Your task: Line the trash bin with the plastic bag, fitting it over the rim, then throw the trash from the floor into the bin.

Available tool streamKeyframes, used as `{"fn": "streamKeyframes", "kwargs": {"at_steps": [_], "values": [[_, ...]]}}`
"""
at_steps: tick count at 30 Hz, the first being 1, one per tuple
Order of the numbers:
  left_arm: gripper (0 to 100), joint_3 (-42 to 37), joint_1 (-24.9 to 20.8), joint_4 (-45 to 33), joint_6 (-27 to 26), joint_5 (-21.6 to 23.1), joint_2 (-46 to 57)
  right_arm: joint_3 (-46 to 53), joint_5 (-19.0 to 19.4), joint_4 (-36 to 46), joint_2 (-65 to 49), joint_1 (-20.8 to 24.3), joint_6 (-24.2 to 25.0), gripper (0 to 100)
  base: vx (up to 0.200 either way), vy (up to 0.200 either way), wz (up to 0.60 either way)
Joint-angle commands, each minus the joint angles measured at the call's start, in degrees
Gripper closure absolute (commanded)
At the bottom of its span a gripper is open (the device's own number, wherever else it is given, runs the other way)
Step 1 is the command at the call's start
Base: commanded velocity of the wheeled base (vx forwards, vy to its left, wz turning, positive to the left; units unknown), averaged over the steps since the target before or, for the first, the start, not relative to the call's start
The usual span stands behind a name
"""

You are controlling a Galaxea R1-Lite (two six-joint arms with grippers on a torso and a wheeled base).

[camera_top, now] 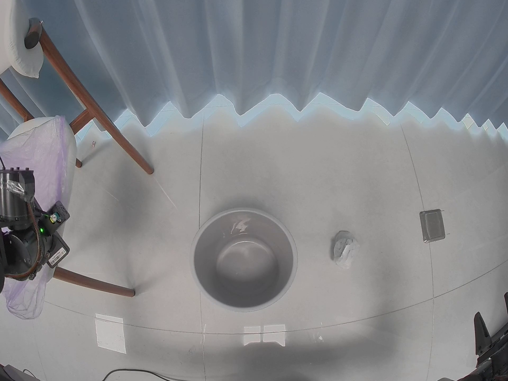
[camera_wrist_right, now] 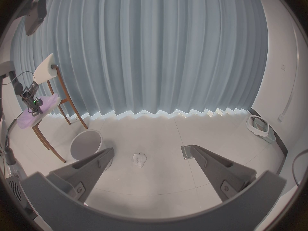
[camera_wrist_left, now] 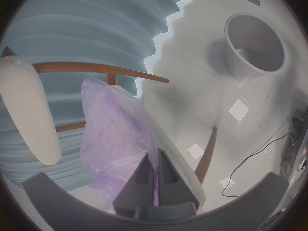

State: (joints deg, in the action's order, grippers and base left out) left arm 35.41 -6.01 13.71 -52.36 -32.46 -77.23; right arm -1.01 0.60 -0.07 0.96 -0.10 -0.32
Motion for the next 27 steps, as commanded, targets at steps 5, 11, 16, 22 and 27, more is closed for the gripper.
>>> {"fn": "streamKeyframes", "kwargs": {"at_steps": [5, 11, 16, 22, 27], "values": [[100, -4.48, 0.03, 0.0, 12.63, 12.34, 5.6, 1.01, 0.02, -0.01, -0.88, 0.01, -0.03, 0, 0.0, 0.0, 0.0], [100, -4.92, -1.28, -0.18, 33.46, 35.1, 10.69, 1.01, 0.02, -0.01, -0.88, 0.01, -0.03, 0, 0.0, 0.0, 0.0], [100, -4.92, -7.96, 2.98, 52.53, 43.98, 14.21, 1.01, 0.02, -0.01, -0.88, 0.01, -0.03, 0, 0.0, 0.0, 0.0], [100, -4.3, -21.24, 18.81, 66.95, 44.15, 11.31, 1.01, 0.02, -0.01, -0.88, 0.01, -0.03, 0, 0.0, 0.0, 0.0], [100, -1.22, -28.53, 29.09, 67.39, 45.3, 4.98, 1.01, 0.02, -0.01, -0.88, 0.01, 0.05, 0, 0.0, 0.0, 0.0]]}}
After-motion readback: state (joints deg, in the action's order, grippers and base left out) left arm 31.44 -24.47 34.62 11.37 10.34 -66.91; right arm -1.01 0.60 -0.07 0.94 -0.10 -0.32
